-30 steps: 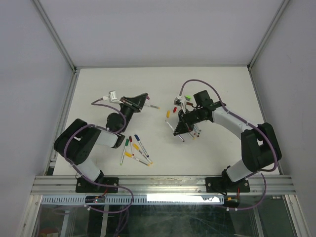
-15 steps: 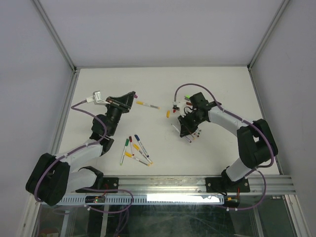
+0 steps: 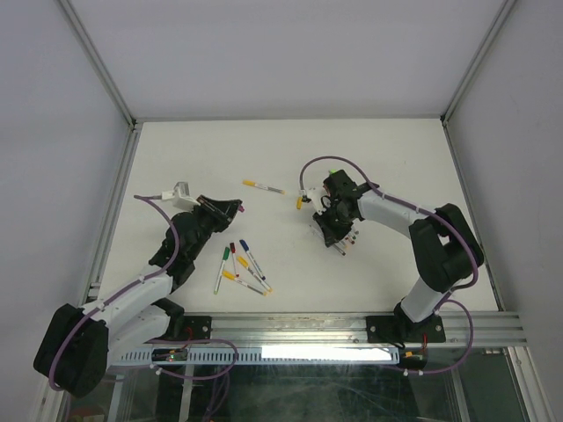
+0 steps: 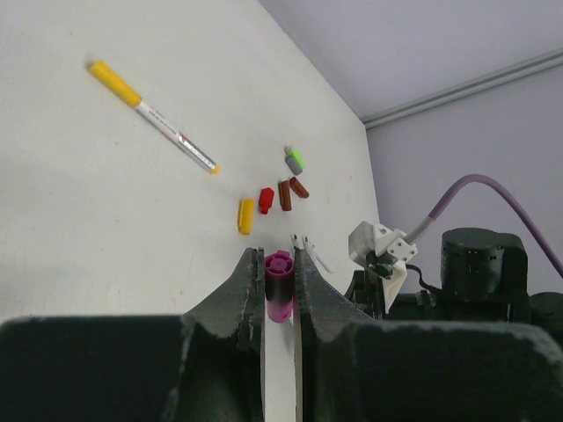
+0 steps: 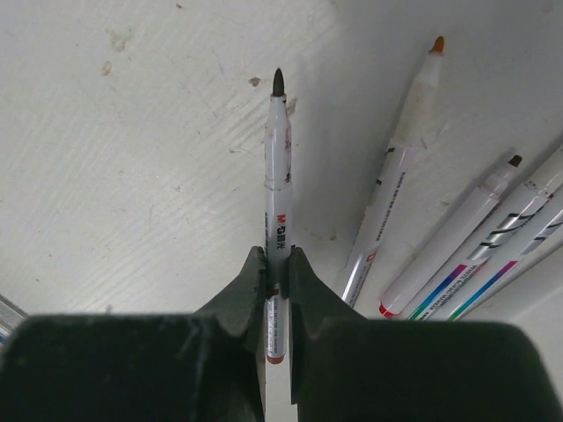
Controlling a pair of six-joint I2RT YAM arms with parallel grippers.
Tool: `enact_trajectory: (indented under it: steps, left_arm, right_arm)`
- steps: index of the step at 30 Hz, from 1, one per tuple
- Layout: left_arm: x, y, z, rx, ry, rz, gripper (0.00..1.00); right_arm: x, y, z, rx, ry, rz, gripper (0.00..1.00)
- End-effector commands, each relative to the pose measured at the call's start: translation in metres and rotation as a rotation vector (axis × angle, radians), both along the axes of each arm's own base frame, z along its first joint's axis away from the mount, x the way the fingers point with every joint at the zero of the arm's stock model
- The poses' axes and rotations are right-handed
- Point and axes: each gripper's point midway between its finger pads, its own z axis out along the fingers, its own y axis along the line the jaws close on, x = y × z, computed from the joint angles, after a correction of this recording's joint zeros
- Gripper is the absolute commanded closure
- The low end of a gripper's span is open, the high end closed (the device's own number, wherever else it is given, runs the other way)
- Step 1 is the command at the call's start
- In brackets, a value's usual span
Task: Open the pen caps
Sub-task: Place the pen at the center of the board.
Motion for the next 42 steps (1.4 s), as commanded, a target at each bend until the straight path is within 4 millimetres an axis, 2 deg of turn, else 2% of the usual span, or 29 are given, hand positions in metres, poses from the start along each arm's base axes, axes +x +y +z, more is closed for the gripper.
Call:
enact_trajectory:
  steps: [1,8,14,28,40,42]
  left_arm:
    - [-0.005,-0.006,-0.005,-0.044,0.038,-0.038,1.0]
    - [-0.005,-0.016,-0.016,-0.066,0.087,-0.079,1.0]
    - [-0.005,-0.021,-0.028,-0.076,0.126,-0.097,1.0]
    - [0.0,-0.046,-0.039,-0.011,0.169,-0.139,1.0]
    - [0.01,-0.086,-0.071,0.108,0.258,-0.183,1.0]
    - [0.014,-0.091,-0.082,0.144,0.29,-0.185,1.0]
  right_arm:
    - [0.02,0.007,0.005,-0.015,-0.072,-0.024,0.93]
    - [0.026,0.004,0.0,-0.056,-0.097,-0.041,0.91]
    - [0.034,-0.003,-0.002,-0.095,-0.13,-0.062,0.85]
    - [0.035,-0.002,0.005,-0.086,-0.146,-0.057,0.76]
    - [0.035,0.004,0.027,-0.009,-0.17,-0.038,0.75]
    - [0.035,0.005,0.032,0.015,-0.172,-0.036,0.75]
